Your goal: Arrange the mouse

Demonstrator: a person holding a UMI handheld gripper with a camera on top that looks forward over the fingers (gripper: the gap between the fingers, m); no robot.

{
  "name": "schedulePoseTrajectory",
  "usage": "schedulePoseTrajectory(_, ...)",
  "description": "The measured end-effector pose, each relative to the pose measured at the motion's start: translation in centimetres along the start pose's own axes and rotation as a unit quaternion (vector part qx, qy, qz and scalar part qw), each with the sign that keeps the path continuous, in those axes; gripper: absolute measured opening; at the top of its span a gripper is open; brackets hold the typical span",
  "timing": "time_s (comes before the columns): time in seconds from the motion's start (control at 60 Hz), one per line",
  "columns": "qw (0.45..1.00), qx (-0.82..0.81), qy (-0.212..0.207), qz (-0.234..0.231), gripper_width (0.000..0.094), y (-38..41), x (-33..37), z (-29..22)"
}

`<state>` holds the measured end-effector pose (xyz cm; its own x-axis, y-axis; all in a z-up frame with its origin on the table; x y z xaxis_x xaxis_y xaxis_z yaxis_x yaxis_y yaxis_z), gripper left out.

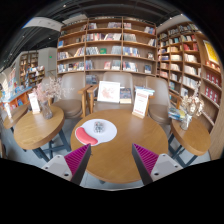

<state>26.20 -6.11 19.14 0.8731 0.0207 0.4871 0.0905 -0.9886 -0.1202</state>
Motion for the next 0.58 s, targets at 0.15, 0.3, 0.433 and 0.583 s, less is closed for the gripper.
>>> schedulePoseTrajectory(0.15,1.0,-0.008,-0.005,0.009,0.0852,-1.2,3.3,2.2)
schedulePoseTrajectory(0.3,1.0,-0.014,-0.008,0.016,0.0854,-2.3,4.5,3.1)
schedulePoseTrajectory(0.433,0.999,-0.017,-0.016,0.021,0.0857,-3.0,5.2,3.0)
schedulePoseTrajectory(0.583,1.0,-0.019,-0.016,0.013,0.0856,-2.8,5.7,3.3)
Point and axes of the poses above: the point between the fingertips, and its own axes, seen from behind it with the camera up: y to the left, z down, x backward, against the way the camera looks, the point moved 3 cm from there along x, backward, against the way the camera looks, and after that the axes turned 5 degrees about x, right-handed, at the moved point
